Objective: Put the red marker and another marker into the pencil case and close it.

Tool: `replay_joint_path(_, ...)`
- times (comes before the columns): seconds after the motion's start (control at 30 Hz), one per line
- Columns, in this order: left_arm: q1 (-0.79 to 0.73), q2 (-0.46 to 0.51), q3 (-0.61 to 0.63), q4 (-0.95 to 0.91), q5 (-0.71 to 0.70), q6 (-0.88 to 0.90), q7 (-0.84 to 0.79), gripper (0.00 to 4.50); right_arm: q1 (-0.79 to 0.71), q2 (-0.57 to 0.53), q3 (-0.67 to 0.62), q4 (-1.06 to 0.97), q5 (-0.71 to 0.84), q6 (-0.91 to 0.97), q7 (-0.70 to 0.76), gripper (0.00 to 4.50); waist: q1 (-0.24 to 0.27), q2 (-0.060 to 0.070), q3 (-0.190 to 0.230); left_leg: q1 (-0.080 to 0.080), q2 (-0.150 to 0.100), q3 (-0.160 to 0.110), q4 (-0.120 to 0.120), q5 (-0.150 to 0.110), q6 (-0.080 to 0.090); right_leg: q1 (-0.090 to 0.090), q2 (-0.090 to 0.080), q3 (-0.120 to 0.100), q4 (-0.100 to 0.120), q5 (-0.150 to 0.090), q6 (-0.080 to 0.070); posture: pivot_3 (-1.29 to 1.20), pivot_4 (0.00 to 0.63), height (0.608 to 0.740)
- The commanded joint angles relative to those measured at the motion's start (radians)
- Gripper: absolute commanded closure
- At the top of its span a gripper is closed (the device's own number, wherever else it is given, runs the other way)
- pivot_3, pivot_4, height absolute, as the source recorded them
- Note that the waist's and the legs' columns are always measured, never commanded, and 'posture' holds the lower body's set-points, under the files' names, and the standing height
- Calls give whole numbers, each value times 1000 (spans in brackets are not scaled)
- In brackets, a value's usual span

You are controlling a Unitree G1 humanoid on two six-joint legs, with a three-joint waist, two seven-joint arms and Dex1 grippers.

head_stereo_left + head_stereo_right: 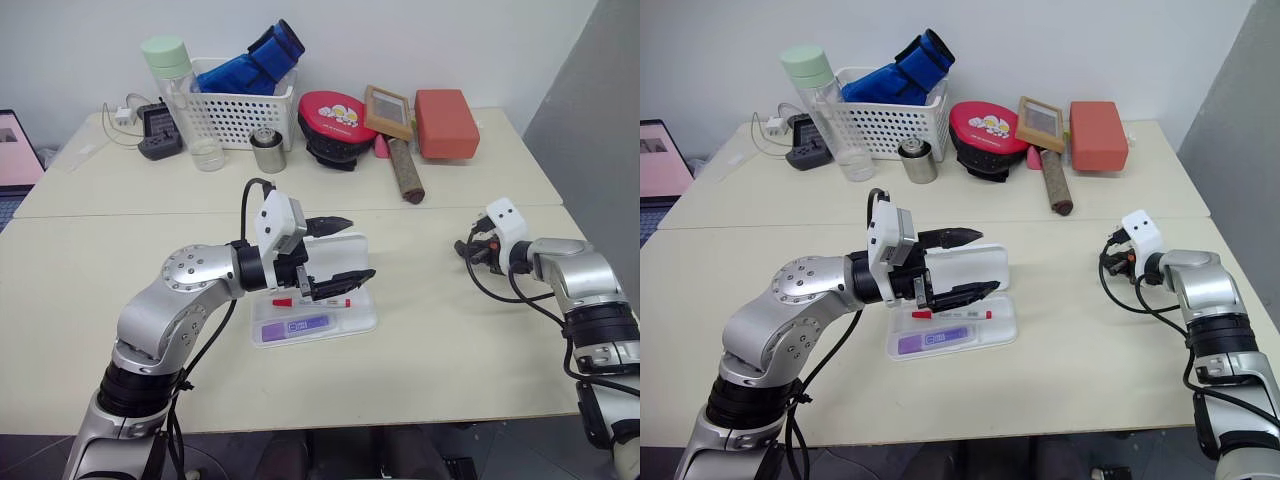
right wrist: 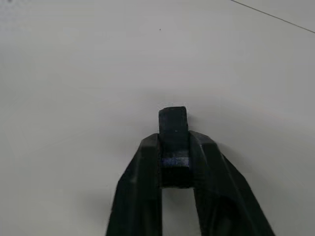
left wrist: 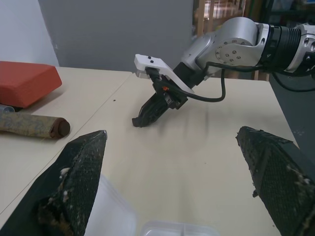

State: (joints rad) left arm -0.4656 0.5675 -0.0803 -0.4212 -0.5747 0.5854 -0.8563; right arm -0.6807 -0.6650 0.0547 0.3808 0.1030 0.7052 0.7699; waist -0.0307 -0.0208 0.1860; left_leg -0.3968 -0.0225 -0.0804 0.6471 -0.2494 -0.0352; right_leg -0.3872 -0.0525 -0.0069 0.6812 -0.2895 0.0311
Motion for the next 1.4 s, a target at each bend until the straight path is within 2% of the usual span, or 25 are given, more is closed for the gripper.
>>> replay_joint_path(0.03,-8,15,30,-35,-23,5,-3,0,18,-37,-24,-137,44,-29,71,4191,0,0,0,0,0,0,0,0,0,0,0,0,0,0,0,0,150,740)
replay_joint_path(0.23,56,109,74,-71,-38,21,-54,0,156,-99,32,-551,225,-33,343,4192,-1,1,1,0,1,-2,0,0,0,0,1,0,0,0,0,0,150,740)
replay_joint_path(0.4,221,312,191,-101,-63,22,-195,0,135,-58,202,-717,214,-23,373,4192,-15,1,1,3,3,-3,-1,0,0,0,1,2,0,0,0,0,150,740)
replay_joint_path(0.63,269,365,292,-89,-105,30,-211,0,104,9,375,-667,115,-93,362,4192,7,0,0,2,0,-5,0,0,0,1,0,-1,-1,0,0,0,150,740)
replay_joint_path(0.87,279,376,292,-113,-113,37,-203,0,46,74,434,-527,44,-160,361,4192,2,0,1,1,1,-5,-1,0,0,0,0,-1,0,0,0,0,150,740)
replay_joint_path(1.1,281,368,292,-140,-130,57,-180,0,34,91,428,-491,27,-173,376,4192,1,0,1,1,1,-4,-1,0,0,-1,1,-1,0,0,0,0,150,740)
replay_joint_path(1.17,280,367,290,-141,-131,59,-175,0,32,94,426,-488,28,-174,379,3493,1,0,1,1,1,-5,-1,0,0,-1,1,-1,0,0,0,0,150,740)
replay_joint_path(1.33,279,362,289,-152,-144,67,-162,0,30,96,418,-502,39,-166,390,2505,1,0,1,1,1,-4,-1,0,0,-1,1,-1,0,0,0,0,150,740)
replay_joint_path(1.4,282,365,289,-153,-145,66,-160,0,29,98,415,-501,39,-166,390,1982,1,0,1,1,1,-5,-1,0,0,0,1,-1,0,0,0,0,150,740)
